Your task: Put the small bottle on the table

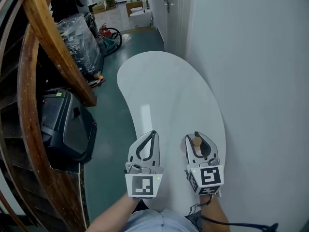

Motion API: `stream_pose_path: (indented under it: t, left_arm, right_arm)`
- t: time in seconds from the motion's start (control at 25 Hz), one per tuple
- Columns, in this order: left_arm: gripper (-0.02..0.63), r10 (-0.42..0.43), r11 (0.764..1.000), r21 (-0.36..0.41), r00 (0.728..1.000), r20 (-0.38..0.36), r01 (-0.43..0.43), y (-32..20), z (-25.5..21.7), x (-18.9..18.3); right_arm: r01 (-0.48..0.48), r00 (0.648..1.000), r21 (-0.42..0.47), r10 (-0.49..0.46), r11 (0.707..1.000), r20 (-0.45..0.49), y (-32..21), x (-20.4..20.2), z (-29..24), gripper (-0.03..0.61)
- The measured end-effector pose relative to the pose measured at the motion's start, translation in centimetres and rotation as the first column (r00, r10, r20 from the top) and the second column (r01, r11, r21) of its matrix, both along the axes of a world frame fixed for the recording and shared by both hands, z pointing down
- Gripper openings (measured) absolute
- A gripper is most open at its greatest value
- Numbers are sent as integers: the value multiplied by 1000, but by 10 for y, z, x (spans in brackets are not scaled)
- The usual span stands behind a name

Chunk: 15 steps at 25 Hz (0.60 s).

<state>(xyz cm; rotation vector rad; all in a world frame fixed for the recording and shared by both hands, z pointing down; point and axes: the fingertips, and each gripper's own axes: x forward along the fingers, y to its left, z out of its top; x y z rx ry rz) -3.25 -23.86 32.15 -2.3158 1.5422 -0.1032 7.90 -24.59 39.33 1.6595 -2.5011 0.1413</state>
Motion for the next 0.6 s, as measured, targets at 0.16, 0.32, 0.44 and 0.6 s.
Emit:
stream_pose_path:
  t: [0.16, 0.32, 0.44, 0.6]
  left_arm:
    - [-2, -22, 998, -69, 995, -100, 15, -9, 13, -4]
    - [-2, -16, 997, -77, 997, -70, 11, -16, 19, -6]
    - [-2, 10, 999, -44, 998, 60, -7, -21, 20, -6]
    - [-2, 17, 999, -53, 995, 97, -12, -25, 26, -5]
  right_arm:
    - [-5, 1000, -17, 5, 1000, -11, -7, 0, 8, 116]
    - [-9, 1000, -44, 8, 999, -24, -12, 0, 22, 116]
    - [-14, 1000, -68, 13, 998, -26, -15, 1, 35, 115]
    - [-17, 1000, -97, 16, 995, -17, -18, 3, 48, 115]
